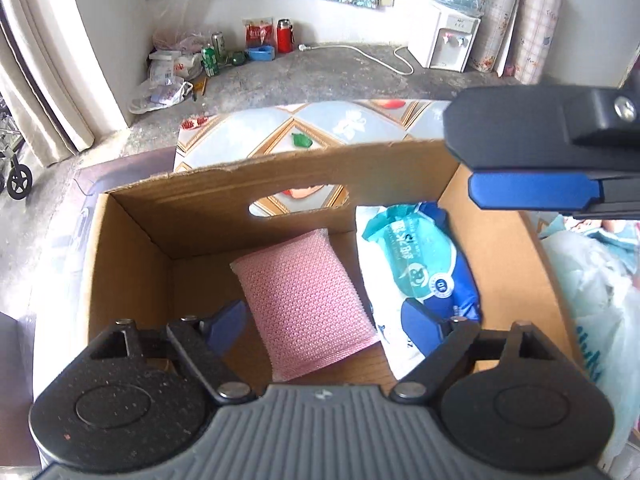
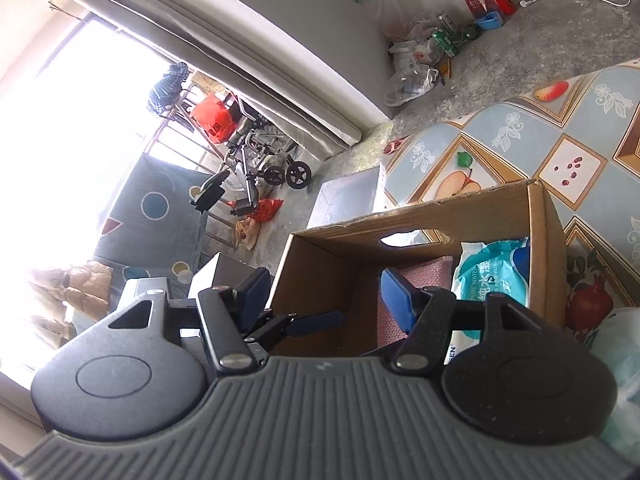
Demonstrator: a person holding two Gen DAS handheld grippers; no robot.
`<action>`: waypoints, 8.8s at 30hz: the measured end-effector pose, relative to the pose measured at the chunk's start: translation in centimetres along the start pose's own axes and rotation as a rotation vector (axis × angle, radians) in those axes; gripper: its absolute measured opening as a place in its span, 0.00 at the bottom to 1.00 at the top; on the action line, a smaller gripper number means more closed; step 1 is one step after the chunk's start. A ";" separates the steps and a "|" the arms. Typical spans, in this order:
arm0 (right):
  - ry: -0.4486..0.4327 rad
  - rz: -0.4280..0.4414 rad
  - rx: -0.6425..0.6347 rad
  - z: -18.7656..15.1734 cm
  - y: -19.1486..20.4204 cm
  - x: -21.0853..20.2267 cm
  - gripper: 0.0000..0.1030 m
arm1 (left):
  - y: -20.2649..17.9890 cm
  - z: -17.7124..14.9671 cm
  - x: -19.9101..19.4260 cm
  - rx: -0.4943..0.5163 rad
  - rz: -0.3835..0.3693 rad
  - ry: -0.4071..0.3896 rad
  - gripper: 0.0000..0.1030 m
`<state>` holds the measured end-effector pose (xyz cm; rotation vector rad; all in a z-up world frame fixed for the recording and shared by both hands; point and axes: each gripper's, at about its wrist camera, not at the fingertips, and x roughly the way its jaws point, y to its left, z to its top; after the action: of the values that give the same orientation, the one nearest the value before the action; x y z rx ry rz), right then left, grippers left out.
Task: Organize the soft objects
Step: 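Move the right gripper back to the blue-and-white bandage box, then close the right gripper on the bandage box's end and lift it, then carry the bandage box with the right gripper over the cardboard box, then lower the bandage box into the cardboard box and open the right gripper, then move the right gripper back to the white cotton-swab bag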
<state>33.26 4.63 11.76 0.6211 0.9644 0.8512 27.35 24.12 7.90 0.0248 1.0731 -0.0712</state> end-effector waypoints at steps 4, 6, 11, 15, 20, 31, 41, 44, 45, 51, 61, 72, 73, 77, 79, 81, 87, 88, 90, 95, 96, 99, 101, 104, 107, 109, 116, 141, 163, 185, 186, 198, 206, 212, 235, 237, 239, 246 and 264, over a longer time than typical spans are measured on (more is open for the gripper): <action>-0.081 0.069 -0.022 -1.3 1.9 -6.3 0.65 | -0.6 -0.7 -4.3 -0.081 -0.097 -0.069 0.91; -0.127 0.079 -0.033 -2.8 2.4 -9.8 0.70 | -1.6 -1.8 -6.7 -0.109 -0.156 -0.121 0.93; -0.210 0.047 -0.023 -7.9 1.3 -18.1 0.78 | -5.4 -4.3 -11.0 -0.090 -0.257 -0.163 0.96; -0.283 -0.028 -0.009 -12.6 -1.0 -24.8 0.79 | -9.4 -6.6 -13.8 -0.036 -0.308 -0.196 0.99; -0.355 -0.199 -0.004 -17.3 -4.1 -32.3 0.79 | -15.8 -9.7 -16.2 0.074 -0.224 -0.313 1.00; -0.493 -0.316 0.105 -23.8 -11.1 -42.7 0.79 | -29.3 -15.0 -14.1 0.364 -0.153 -0.425 1.00; -0.458 -0.319 0.144 -23.7 -15.1 -41.8 0.79 | -32.9 -16.3 -9.5 0.374 -0.113 -0.490 0.98; -0.442 -0.288 0.175 -23.2 -16.3 -41.0 0.79 | -33.3 -16.3 -8.5 0.412 -0.072 -0.511 0.96; -0.437 -0.280 0.187 -23.0 -16.5 -40.6 0.78 | -33.4 -16.2 -8.1 0.418 -0.058 -0.515 0.93; -0.427 -0.295 0.193 -22.6 -17.2 -39.2 0.72 | -33.5 -16.1 -6.2 0.423 -0.097 -0.468 0.81; -0.340 -0.507 0.200 -27.7 -20.1 -38.6 0.45 | -36.9 -20.2 -2.9 0.469 -0.291 -0.261 0.60; -0.221 -0.648 0.116 -26.4 -23.5 -34.4 0.36 | -40.6 -21.9 3.2 0.473 -0.380 -0.096 0.58; -0.213 -0.635 0.119 -26.5 -23.6 -34.4 0.36 | -40.6 -21.9 3.2 0.470 -0.386 -0.116 0.58; -0.185 -0.552 0.169 -27.0 -23.5 -34.3 0.35 | -40.3 -22.1 3.1 0.457 -0.421 -0.104 0.60; -0.182 -0.530 0.184 -27.5 -23.3 -34.1 0.35 | -39.9 -22.4 2.8 0.458 -0.406 -0.108 0.60; -0.176 -0.499 0.202 -28.0 -22.9 -33.7 0.35 | -39.4 -22.7 2.5 0.461 -0.396 -0.107 0.61; -0.119 -0.395 0.241 -29.4 -21.9 -31.7 0.35 | -36.4 -24.1 1.5 0.461 -0.366 -0.084 0.63; -0.108 -0.386 0.235 -29.5 -21.6 -31.3 0.35 | -36.0 -24.3 1.3 0.460 -0.366 -0.080 0.63; -0.088 -0.377 0.218 -29.6 -21.0 -30.7 0.35 | -35.1 -24.6 0.9 0.455 -0.370 -0.071 0.64; -0.103 -0.442 0.192 -28.6 -20.7 -30.3 0.37 | -34.6 -24.5 0.9 0.434 -0.369 -0.067 0.75; -0.104 -0.443 0.198 -28.3 -20.9 -30.2 0.37 | -34.7 -24.3 1.0 0.429 -0.367 -0.066 0.75; -0.096 -0.461 0.190 -27.9 -21.2 -30.1 0.37 | -34.9 -23.8 1.6 0.417 -0.365 -0.063 0.78; -0.083 -0.466 0.173 -27.7 -21.1 -29.9 0.36 | -35.3 -23.8 1.9 0.432 -0.347 -0.069 0.79; -0.063 -0.467 0.135 -27.6 -20.8 -29.3 0.36 | -35.8 -23.7 2.0 0.457 -0.326 -0.070 0.79; -0.064 -0.445 0.127 -27.4 -20.9 -28.8 0.36 | -36.1 -23.7 2.0 0.469 -0.317 -0.082 0.79; -0.072 -0.447 0.120 -27.4 -20.9 -28.7 0.36 | -36.1 -23.7 2.1 0.461 -0.304 -0.094 0.79; -0.099 -0.455 0.134 -27.8 -20.3 -29.0 0.38 | -36.0 -23.8 1.1 0.469 -0.307 -0.118 0.80; -0.261 -0.264 -0.131 -19.9 -5.4 -28.6 0.38 | -28.5 -18.6 -12.5 0.429 -0.135 -0.481 0.80; 0.165 -0.107 -0.051 -3.1 4.7 5.8 0.40 | -0.2 -4.0 -6.8 0.111 0.060 -0.250 0.80; 0.250 -0.134 0.261 -3.6 -3.7 17.6 0.41 | 2.2 -3.1 2.3 0.399 0.340 -0.076 0.80; 0.251 -0.131 0.269 -3.8 -3.9 17.7 0.41 | 2.5 -3.1 2.2 0.386 0.337 -0.074 0.80; 0.208 -0.063 0.287 -2.9 -2.8 15.3 0.41 | 3.6 -2.9 -1.4 0.257 0.261 -0.109 0.80; 0.092 0.024 0.170 -2.5 1.9 6.2 0.51 | 0.9 -4.8 -8.0 0.172 0.154 -0.227 0.89; 0.007 0.069 0.078 -5.9 3.4 -4.0 0.64 | -4.4 -8.3 -13.2 0.195 0.049 -0.360 0.93; -0.386 -0.197 0.263 -25.4 -13.7 -37.5 0.71 | -27.6 -17.1 -10.8 0.350 -0.172 -0.472 0.94; -0.409 -0.204 0.305 -26.7 -15.4 -38.1 0.71 | -29.2 -17.9 -9.8 0.356 -0.175 -0.468 0.94; -0.428 -0.228 0.324 -27.6 -16.8 -38.4 0.71 | -30.5 -18.5 -8.9 0.350 -0.176 -0.459 0.94; -0.447 -0.257 0.341 -27.7 -19.6 -38.7 0.61 | -33.3 -18.2 -5.1 0.233 -0.244 -0.380 0.87; -0.369 -0.304 0.384 -22.4 -26.4 -34.0 0.28 | -35.6 -15.6 1.0 -0.014 -0.299 -0.260 0.68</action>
<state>11.93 -36.21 -3.53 0.8976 0.8583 0.2648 11.60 -10.57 0.10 -0.1549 0.8101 -0.3284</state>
